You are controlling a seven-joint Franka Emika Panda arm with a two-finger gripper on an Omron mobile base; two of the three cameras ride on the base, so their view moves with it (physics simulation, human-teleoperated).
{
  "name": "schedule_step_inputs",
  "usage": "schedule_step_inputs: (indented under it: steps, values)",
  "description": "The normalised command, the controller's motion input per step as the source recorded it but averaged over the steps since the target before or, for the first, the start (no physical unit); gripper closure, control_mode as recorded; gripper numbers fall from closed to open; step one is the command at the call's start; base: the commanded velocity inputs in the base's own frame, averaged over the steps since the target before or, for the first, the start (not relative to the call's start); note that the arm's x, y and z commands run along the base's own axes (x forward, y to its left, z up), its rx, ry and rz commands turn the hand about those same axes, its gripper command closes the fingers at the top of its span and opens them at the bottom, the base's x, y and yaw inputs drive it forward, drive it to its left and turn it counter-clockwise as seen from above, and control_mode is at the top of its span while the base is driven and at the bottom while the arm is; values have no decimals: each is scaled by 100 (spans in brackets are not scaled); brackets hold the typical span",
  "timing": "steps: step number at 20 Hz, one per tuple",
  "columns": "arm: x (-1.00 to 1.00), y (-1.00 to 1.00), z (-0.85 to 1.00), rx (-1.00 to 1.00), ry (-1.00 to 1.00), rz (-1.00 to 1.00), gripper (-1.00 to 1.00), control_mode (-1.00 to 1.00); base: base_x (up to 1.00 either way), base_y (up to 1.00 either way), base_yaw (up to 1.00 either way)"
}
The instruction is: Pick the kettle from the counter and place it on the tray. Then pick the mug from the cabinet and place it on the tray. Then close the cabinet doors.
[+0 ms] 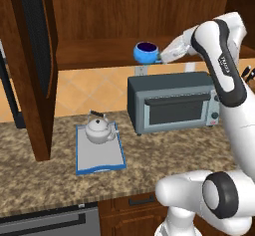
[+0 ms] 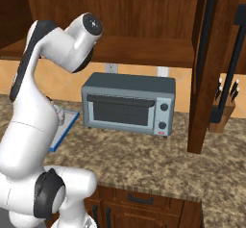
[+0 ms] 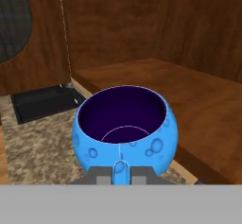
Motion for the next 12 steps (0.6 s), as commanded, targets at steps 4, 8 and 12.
schedule_step_inputs:
  steps: [4, 8, 12]
  values:
    - [-92, 51, -39, 0, 1, 2, 100, -100, 0, 0, 0]
    - [-71, 57, -67, -1, 8, 6, 100, -100, 0, 0, 0]
    - [-19, 51, -80, 0, 19, 7, 100, -100, 0, 0, 0]
